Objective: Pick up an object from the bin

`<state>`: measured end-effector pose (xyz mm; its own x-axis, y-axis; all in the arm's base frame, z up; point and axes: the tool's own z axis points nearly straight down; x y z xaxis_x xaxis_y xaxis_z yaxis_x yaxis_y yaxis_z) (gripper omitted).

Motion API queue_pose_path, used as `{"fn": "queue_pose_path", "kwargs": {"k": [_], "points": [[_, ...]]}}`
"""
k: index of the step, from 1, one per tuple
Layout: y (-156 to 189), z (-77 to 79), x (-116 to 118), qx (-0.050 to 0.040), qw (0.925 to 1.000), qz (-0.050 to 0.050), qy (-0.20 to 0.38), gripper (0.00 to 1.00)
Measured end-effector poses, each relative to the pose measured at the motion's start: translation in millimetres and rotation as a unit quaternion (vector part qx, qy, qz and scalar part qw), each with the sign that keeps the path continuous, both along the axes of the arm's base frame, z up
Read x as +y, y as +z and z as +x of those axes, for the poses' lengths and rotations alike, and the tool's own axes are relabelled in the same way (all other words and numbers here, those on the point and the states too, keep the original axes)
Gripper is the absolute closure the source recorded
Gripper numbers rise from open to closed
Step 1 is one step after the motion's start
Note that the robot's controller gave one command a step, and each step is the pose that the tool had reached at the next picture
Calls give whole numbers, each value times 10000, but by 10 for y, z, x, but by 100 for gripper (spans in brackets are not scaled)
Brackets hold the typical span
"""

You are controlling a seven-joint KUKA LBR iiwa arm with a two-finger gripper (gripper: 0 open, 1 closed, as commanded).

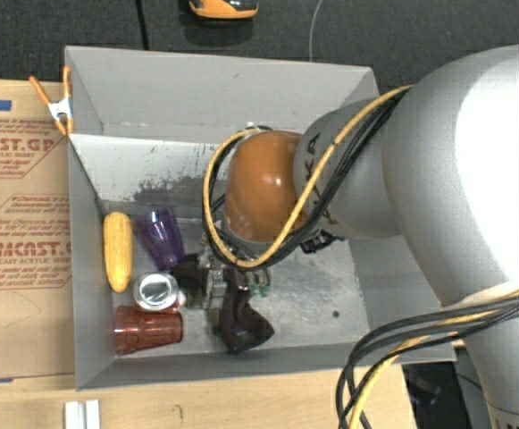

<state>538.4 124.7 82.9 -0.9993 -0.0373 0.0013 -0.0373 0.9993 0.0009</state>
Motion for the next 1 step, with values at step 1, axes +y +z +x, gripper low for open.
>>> {"fn": "queue_pose_path", "kwargs": {"k": [1], "points": [[0, 1, 0, -1, 10000, 1, -1, 100]]}}
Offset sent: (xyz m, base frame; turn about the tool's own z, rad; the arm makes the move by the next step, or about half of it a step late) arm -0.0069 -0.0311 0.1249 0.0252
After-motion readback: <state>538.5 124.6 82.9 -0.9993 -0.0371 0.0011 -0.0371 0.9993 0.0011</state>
